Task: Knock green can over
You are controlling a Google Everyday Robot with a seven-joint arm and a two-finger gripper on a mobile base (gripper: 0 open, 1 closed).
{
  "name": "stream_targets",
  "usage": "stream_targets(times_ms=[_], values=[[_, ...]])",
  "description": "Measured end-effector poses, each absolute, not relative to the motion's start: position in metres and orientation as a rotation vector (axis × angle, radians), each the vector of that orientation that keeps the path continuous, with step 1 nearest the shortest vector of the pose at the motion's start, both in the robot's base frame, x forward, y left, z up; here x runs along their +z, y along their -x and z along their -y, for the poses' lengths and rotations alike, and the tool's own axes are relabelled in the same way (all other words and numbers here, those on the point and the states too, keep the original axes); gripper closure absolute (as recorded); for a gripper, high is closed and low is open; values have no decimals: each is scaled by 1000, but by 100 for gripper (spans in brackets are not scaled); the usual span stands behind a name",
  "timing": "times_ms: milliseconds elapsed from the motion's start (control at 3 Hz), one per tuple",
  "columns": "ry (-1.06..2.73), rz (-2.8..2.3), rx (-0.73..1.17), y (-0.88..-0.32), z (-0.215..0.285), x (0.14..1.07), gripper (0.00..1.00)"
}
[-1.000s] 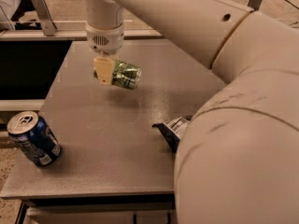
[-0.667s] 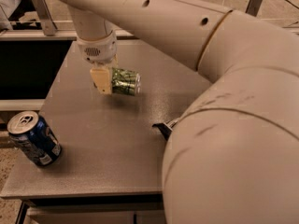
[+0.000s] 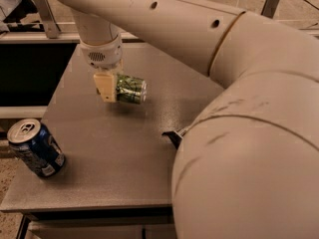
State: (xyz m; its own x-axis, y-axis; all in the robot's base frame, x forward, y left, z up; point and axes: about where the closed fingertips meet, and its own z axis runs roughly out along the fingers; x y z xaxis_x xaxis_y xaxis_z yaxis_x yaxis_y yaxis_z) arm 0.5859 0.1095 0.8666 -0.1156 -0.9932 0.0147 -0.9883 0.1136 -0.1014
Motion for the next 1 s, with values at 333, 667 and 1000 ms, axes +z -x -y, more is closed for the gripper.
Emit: stream_targets(times_ms=[333,667,1000], values=[[2041,-2287,-128,-589,-113,866,13],[2033,-2276,-124,-591,-116,865,0],[2033,-2276,-124,-591,-116,865,0]])
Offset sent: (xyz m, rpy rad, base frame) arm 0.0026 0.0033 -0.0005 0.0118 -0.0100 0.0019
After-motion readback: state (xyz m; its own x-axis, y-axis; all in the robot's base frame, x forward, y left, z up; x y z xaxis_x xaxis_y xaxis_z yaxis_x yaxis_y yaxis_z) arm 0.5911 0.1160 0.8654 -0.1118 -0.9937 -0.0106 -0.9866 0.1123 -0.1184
